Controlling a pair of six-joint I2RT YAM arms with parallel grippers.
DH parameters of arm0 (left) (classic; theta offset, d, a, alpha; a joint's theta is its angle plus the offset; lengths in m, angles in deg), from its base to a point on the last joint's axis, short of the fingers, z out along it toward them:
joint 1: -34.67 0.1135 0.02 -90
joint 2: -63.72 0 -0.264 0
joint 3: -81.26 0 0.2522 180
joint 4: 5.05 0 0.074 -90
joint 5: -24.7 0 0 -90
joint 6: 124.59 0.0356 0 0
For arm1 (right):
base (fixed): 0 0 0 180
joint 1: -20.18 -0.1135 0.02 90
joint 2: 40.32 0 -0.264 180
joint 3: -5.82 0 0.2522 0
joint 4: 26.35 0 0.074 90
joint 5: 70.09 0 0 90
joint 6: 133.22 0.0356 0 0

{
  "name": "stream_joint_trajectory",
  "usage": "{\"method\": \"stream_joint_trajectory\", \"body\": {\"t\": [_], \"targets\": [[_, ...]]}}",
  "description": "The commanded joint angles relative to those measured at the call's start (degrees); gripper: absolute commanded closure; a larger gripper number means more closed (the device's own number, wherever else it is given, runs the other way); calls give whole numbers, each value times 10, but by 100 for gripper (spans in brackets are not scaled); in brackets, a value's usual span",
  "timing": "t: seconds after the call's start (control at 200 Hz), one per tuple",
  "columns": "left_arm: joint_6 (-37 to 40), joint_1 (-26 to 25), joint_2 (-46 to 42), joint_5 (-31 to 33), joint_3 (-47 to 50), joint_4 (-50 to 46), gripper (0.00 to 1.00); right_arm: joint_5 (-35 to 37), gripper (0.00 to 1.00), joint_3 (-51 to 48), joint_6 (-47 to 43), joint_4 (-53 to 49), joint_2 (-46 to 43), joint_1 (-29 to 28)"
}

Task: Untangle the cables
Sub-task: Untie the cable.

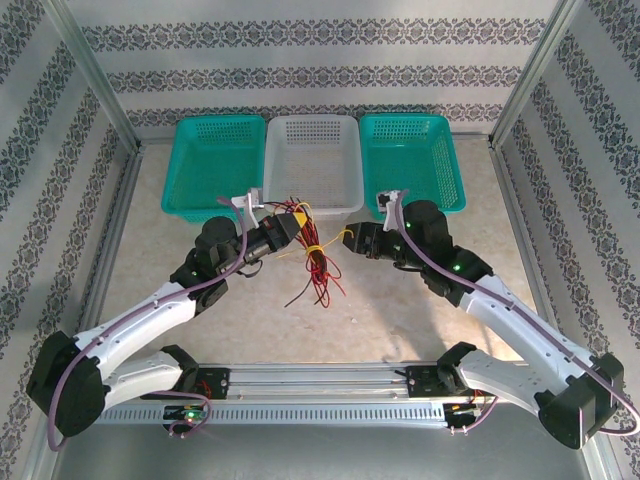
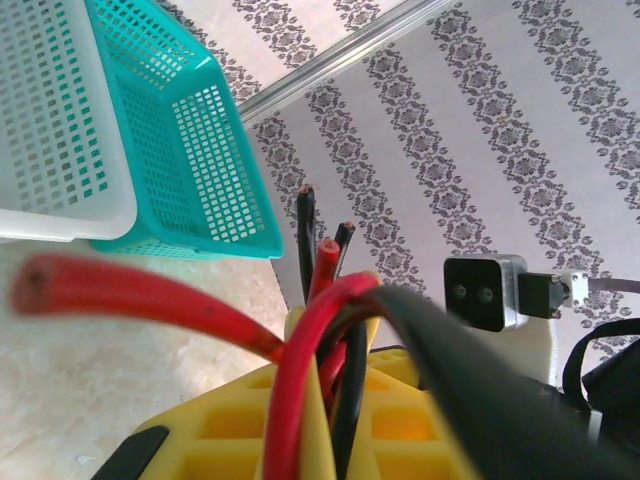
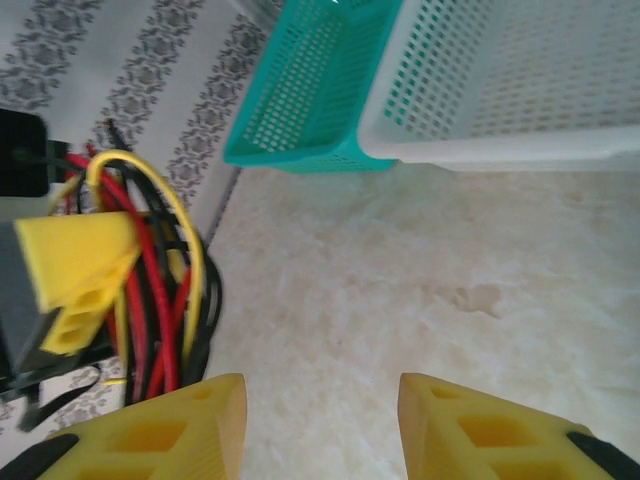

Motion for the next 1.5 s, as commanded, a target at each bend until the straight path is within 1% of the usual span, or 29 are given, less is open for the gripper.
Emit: {"method": "stream_joint_trajectory", "body": {"t": [0.0,0.22,0.33,0.475,0.6,0.675,0.819,0.904,0.994,1.104,1.289,1.494], "targets": [[-18,-5,-6,-20,-5,73,100,-41,55,-4,2,38,-14,6],[-43,-5,-11,-25,-12,133,100,-118,54,-10,55,122,-6,14],[-57,-5,-13,-26,-12,163,100,-145,46,-8,80,162,-3,14],[-66,-5,-13,-25,-16,202,100,-167,40,-2,108,193,-6,19],[-62,-5,-15,-33,-26,194,100,-159,26,7,113,184,-11,21],[-59,-5,-21,-27,-18,197,100,-137,22,11,103,159,-17,22],[-50,-5,-31,-20,-1,199,100,-126,20,8,93,145,-27,24],[-47,-5,-36,-19,7,199,100,-111,14,4,88,139,-36,22],[-46,-5,-38,-19,9,207,100,-102,12,7,80,127,-40,23],[-55,-5,-29,-31,5,222,100,-119,17,7,94,147,-38,23],[-61,-5,-24,-41,-8,238,100,-138,16,20,124,169,-33,23],[-81,-5,-13,-40,-3,280,100,-136,15,32,113,155,-46,23]]}}
